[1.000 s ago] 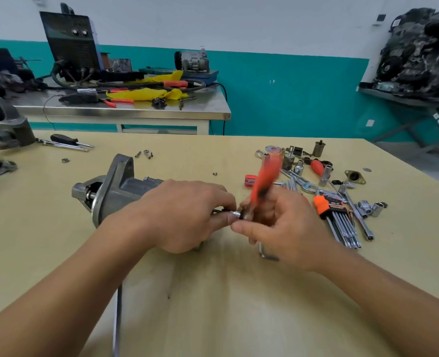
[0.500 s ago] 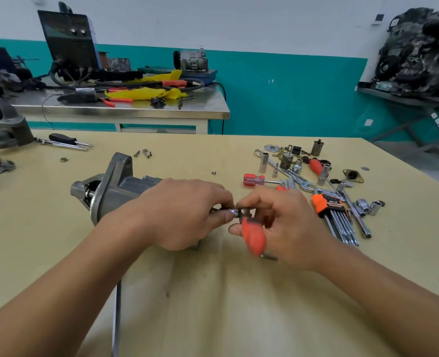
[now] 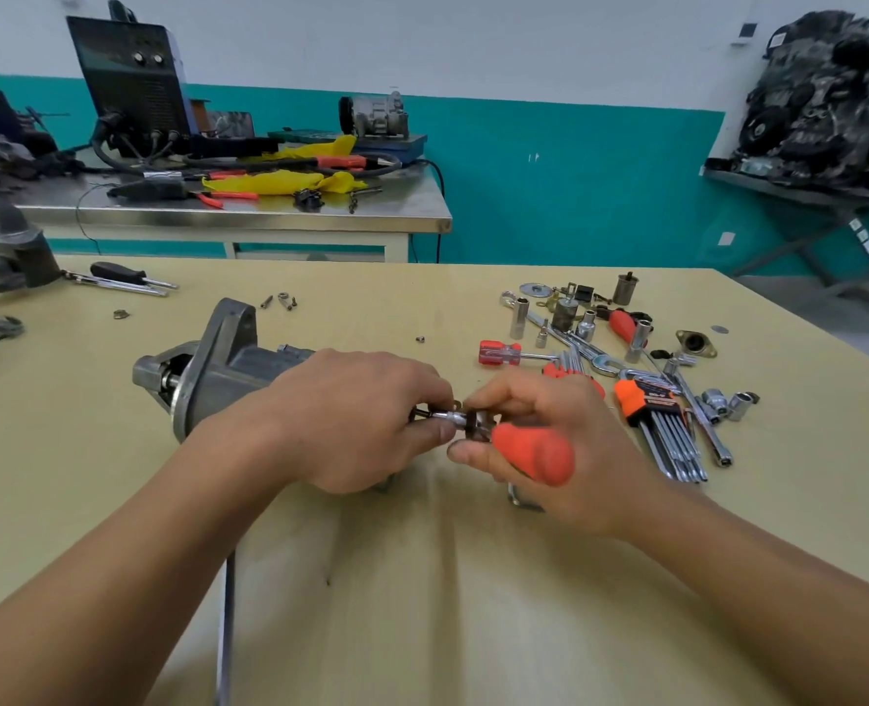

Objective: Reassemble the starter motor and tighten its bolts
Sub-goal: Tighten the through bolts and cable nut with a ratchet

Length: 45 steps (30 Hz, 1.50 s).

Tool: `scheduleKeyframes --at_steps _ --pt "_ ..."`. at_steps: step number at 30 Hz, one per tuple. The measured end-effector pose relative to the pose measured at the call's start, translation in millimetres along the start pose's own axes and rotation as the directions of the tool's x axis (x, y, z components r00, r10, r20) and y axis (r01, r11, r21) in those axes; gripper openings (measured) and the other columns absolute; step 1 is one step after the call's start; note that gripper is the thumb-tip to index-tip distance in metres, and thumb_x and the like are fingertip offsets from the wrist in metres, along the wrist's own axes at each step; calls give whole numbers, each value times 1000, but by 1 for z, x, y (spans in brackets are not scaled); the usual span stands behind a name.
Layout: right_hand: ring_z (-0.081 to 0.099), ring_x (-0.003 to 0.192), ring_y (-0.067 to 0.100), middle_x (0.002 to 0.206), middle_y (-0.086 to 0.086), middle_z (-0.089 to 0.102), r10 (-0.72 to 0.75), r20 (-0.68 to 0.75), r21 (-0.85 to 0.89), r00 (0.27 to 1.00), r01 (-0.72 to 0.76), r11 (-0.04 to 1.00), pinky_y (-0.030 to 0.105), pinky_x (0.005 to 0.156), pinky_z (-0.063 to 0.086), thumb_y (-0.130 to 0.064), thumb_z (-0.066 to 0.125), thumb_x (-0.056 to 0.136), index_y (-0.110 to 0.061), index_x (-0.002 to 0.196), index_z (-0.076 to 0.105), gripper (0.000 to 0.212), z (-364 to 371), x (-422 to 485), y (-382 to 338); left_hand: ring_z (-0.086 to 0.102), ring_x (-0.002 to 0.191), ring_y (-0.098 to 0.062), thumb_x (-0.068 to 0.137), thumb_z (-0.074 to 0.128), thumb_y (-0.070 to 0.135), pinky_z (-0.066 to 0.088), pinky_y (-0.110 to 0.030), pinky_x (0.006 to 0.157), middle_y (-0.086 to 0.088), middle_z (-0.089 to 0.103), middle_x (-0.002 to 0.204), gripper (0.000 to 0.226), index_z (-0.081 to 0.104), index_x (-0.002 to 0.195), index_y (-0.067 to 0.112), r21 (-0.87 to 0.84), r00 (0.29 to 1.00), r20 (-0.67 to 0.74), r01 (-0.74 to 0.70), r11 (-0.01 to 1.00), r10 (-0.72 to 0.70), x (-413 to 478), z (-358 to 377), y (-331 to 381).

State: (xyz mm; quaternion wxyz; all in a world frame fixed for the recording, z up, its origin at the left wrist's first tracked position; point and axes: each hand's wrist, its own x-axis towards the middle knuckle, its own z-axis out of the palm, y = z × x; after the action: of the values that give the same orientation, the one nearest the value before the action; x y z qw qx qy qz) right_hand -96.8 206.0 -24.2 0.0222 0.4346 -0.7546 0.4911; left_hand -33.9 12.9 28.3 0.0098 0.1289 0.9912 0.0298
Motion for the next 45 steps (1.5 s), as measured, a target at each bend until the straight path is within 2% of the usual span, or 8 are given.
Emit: scheduleKeyframes --at_steps 6,13,21,24,27,35,41,45 --pt "47 36 10 74 9 74 584 311 471 750 -655 590 18 39 33 -53 69 71 -15 88 70 42 5 11 -11 54 89 -7 100 43 52 45 -37 77 17 60 96 8 49 101 47 -52 999 -45 -20 998 18 -2 1 -1" --pt "56 41 17 67 -11 69 -23 1 41 1000 23 999 26 39 43 -23 82 82 -23 89 67 16 1 1 6 57 94 -9 100 35 55 49 -41 84 15 64 103 31 59 112 40 -38 1000 -11 3 999 -4 -1 -1 0" --pt "43 34 14 71 7 74 548 244 455 800 -594 664 19 40 27 -55 64 79 -10 91 70 47 9 9 -6 52 79 0 101 43 50 42 -34 70 18 55 82 10 47 93 46 -71 1000 -22 -16 997 14 -2 -1 -2" --pt "57 43 21 63 -5 69 150 5 140 989 -150 979 24 40 39 -41 71 89 -19 91 73 22 5 5 3 54 81 -4 102 39 52 46 -34 73 16 59 86 19 54 96 42 -86 1000 -2 -17 996 17 -1 -1 -2" --pt "58 53 8 70 -16 66 -207 51 -179 977 213 961 17 53 43 -22 80 84 -26 95 74 13 -3 4 13 56 86 -7 102 37 53 47 -37 77 15 61 90 24 57 103 39 -56 1000 -10 0 998 -1 -1 0 -3" --pt "52 38 13 74 9 75 499 222 455 838 -542 707 19 38 35 -50 62 89 -11 90 69 39 9 11 1 52 77 -4 102 42 51 39 -33 65 16 55 79 21 44 81 45 -56 1000 -30 -9 998 8 -1 1 -3" --pt "60 52 7 70 -20 65 -150 59 -159 987 158 975 24 51 49 -21 77 88 -20 95 69 11 -2 3 10 56 83 -9 102 35 52 47 -39 76 12 60 88 27 56 99 36 -39 1000 -10 -5 999 4 0 1 -3" --pt "61 45 14 74 1 74 275 169 232 946 -310 922 23 45 44 -30 62 97 -18 91 67 15 4 5 3 55 85 -9 100 41 54 43 -36 72 14 60 89 18 52 99 40 -18 1000 -31 0 1000 0 -1 2 -2"
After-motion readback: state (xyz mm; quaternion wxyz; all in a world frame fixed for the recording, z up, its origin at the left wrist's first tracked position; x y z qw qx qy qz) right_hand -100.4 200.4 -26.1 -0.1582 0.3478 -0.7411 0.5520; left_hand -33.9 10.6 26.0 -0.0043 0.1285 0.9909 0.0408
